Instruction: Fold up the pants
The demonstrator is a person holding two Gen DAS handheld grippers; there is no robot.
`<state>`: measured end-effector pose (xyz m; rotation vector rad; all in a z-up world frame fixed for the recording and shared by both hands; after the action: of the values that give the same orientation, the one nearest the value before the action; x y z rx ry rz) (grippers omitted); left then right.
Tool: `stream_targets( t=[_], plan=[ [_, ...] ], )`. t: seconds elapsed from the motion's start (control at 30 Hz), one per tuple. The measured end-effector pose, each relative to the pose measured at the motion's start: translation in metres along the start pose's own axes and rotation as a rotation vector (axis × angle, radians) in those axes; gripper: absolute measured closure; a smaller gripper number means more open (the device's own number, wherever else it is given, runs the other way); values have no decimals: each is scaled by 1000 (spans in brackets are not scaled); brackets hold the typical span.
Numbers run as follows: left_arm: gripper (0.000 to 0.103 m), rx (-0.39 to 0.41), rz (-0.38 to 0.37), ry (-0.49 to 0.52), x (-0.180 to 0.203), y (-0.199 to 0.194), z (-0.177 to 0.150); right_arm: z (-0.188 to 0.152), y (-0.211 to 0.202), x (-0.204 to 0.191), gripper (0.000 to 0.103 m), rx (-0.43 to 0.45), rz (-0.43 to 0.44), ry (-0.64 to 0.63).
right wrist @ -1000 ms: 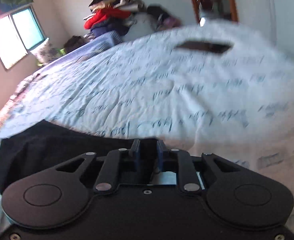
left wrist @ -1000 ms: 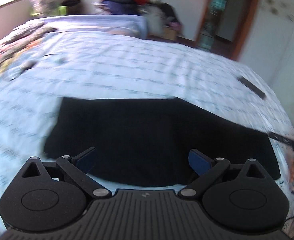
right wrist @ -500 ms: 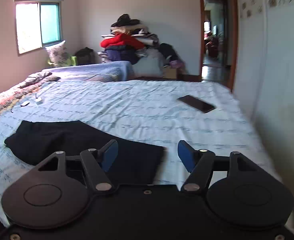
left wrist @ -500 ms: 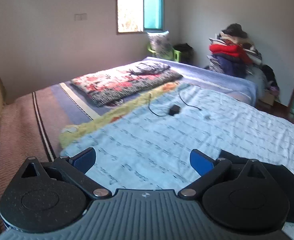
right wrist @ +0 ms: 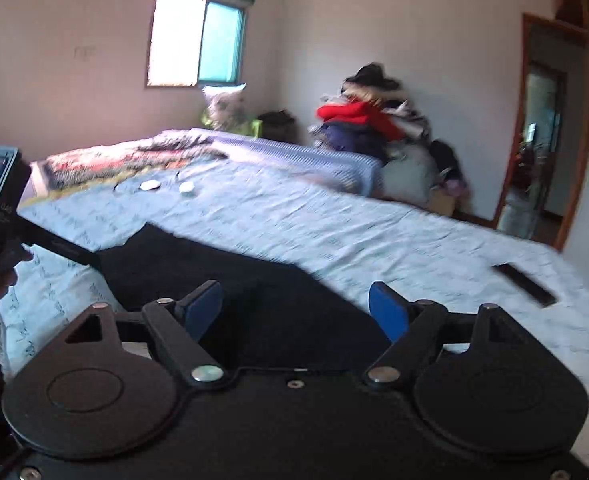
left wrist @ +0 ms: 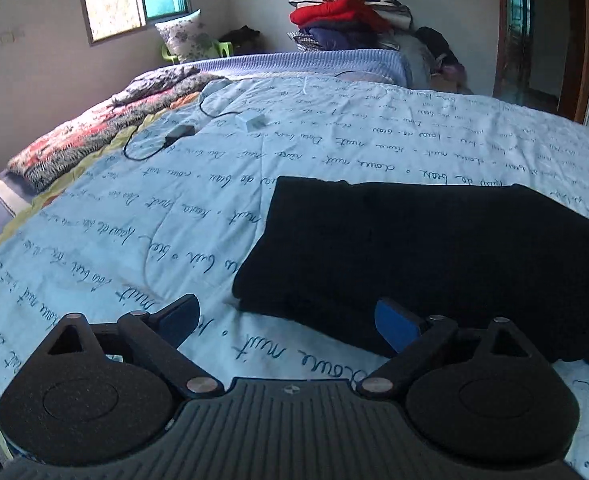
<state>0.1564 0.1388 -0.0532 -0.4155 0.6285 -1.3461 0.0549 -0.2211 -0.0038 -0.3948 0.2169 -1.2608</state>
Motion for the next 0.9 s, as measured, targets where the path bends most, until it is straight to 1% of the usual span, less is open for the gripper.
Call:
stream_targets(
  t=[0.07, 0.1, 0.17, 0.23, 0.27, 0.33, 0.37, 0.4, 0.43, 0.47, 0.57, 0.6, 0.67, 0.73, 0.83, 0.9],
  plan=[
    [5, 54, -20, 56, 18, 2, 5, -8, 33, 0, 27, -26, -76, -5],
    [5, 63, -17, 85, 25, 3, 8, -12, 46, 3, 27, -51, -108, 10],
    [4, 83, 2, 113, 29, 7, 16, -17, 59, 2, 30, -86, -126, 34],
    [4, 89, 11, 110, 22, 16, 24, -13, 57, -16, 30, -72, -60, 26],
    [3, 85, 15, 100, 15, 20, 26, -9, 58, -30, 30, -67, -29, -9],
    [3, 68, 60, 62, -9, 31, 31, -1, 60, -72, 30, -43, 20, -159],
    [3, 53, 84, 47, -21, 35, 32, 1, 64, -96, 30, -34, 50, -259],
    [4, 37, 95, 41, -29, 40, 32, 2, 68, -119, 30, -25, 79, -345],
    [3, 22, 99, 32, -37, 43, 34, 1, 74, -139, 30, -17, 105, -406],
    [3, 10, 101, 18, -44, 45, 34, 0, 80, -157, 32, -17, 135, -449],
    [3, -2, 95, -12, -59, 48, 33, 1, 97, -203, 47, -23, 235, -516],
    [3, 1, 105, -14, -63, 48, 33, 3, 103, -216, 47, -24, 262, -527],
    [3, 15, 136, -23, -72, 47, 35, 5, 114, -237, 49, -21, 279, -572],
    [3, 17, 148, -34, -79, 47, 36, 4, 124, -254, 50, -10, 268, -645],
    [3, 2, 124, -65, -88, 53, 35, -3, 139, -269, 51, -16, 245, -740],
    [3, -22, 88, -86, -91, 58, 33, -8, 150, -274, 53, -23, 199, -812]
  ],
)
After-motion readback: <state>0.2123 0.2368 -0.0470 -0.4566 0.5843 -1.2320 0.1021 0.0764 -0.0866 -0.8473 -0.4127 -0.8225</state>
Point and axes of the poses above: each gripper's, at about its wrist camera, not at the fingertips, and y roughly the way its jaws point, x to its right, z to its top, the point moved 8 cm from there along y, roughly the way its jaws point, and after that the axes turned 1 degree about z, right-handed, at the moved point
